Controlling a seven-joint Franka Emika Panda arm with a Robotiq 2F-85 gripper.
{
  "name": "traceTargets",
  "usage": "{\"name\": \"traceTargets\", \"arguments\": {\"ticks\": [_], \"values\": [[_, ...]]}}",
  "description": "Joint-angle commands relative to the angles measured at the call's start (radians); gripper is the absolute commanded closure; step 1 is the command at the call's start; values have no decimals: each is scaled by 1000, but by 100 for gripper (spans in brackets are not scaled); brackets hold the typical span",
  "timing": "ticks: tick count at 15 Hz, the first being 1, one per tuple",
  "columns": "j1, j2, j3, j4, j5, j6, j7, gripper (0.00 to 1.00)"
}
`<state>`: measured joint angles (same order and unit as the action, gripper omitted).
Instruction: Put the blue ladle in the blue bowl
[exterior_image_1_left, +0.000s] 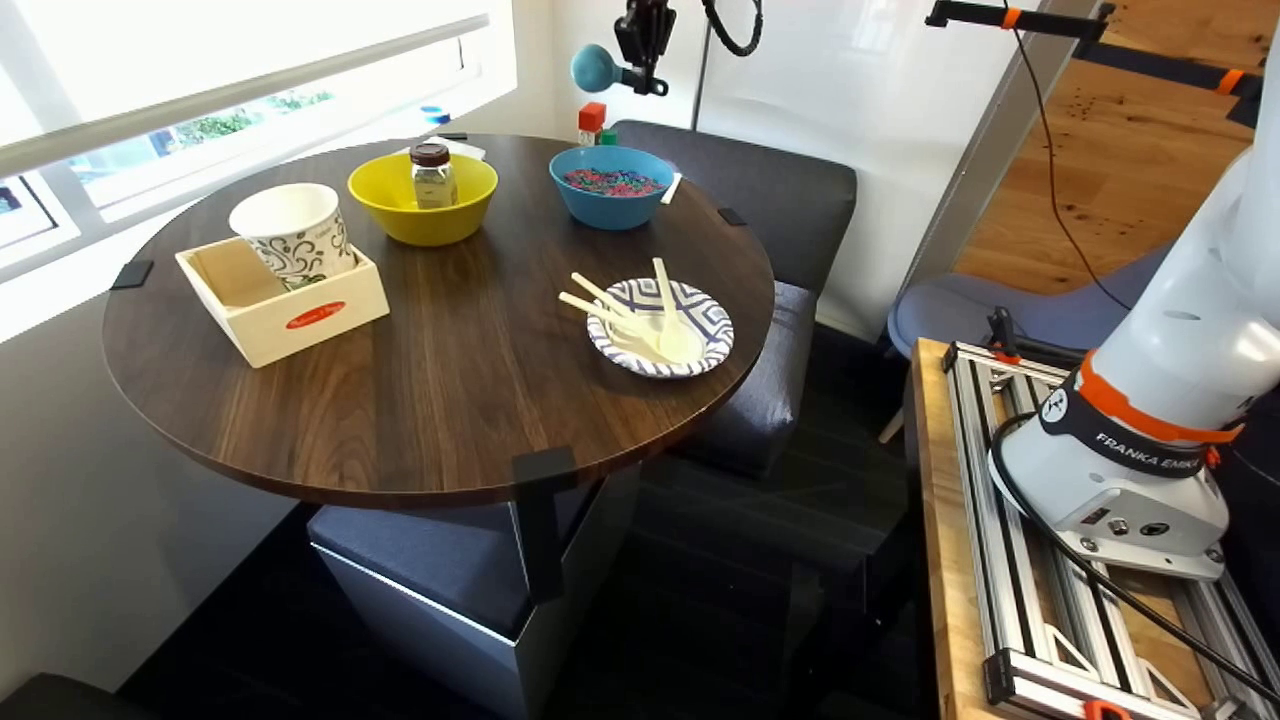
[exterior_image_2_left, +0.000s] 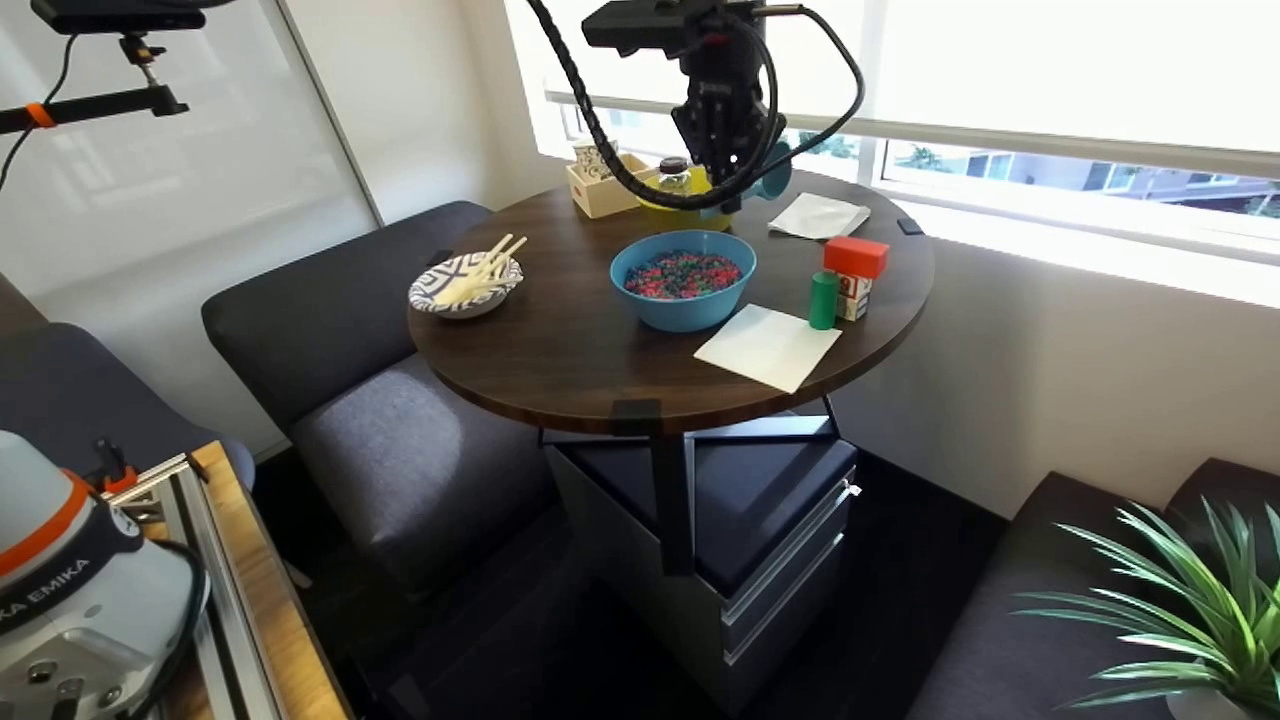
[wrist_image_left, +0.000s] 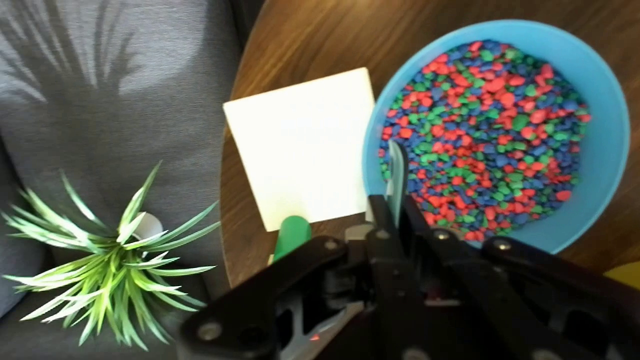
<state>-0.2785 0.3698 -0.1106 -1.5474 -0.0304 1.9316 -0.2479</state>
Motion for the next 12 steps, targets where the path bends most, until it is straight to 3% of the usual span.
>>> {"name": "traceTargets", "arguments": {"ticks": [1, 7, 12], "values": [[33, -79, -41, -132, -167, 66, -65, 98], [15, -305, -35, -404, -242, 90, -370, 98], [47, -520, -47, -623, -182, 119, -612, 98]]}}
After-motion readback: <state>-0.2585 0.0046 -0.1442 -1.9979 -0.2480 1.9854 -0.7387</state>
